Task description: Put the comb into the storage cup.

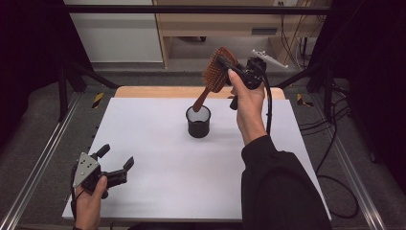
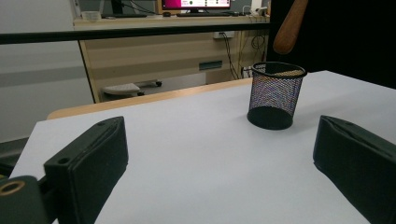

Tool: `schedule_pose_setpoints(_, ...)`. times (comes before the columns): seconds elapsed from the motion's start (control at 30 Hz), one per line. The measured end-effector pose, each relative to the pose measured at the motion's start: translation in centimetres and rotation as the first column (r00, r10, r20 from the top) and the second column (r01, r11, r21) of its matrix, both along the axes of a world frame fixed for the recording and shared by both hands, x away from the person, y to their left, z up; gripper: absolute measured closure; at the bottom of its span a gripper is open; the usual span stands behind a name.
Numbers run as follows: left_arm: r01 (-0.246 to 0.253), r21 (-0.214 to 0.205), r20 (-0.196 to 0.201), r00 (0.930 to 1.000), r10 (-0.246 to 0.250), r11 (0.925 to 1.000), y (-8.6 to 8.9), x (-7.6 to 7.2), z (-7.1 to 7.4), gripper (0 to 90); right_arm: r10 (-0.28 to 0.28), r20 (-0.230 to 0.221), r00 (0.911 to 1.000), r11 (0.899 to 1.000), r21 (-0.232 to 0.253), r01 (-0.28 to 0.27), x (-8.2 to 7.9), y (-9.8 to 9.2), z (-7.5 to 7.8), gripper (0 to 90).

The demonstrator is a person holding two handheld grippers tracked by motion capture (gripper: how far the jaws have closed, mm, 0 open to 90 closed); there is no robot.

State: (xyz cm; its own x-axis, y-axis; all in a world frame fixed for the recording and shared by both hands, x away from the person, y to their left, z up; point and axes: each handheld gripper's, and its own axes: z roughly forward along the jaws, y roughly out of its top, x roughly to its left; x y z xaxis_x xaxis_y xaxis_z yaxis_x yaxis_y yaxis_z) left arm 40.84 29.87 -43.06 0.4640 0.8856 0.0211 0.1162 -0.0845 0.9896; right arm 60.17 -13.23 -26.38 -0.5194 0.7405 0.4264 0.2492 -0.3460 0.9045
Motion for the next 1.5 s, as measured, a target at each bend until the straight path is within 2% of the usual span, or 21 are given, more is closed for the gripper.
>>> schedule_pose_setpoints(0.97, -0.004, -0.005, 0.007, 1.0, 0.004, 1.0, 0.11, -0.01, 0.02, 1.5, -0.01, -0.007, 0.9999, 0.999, -0.046, 0.009, 0.56, 0.08, -0.4, 51.2)
schedule_pose_setpoints(1.5, -0.004, -0.011, 0.005, 1.0, 0.004, 0.9999, 0.11, 0.01, 0.04, 1.5, -0.008, -0.01, 0.9999, 0.999, -0.052, 0.008, 0.68, 0.11, -0.51, 51.2)
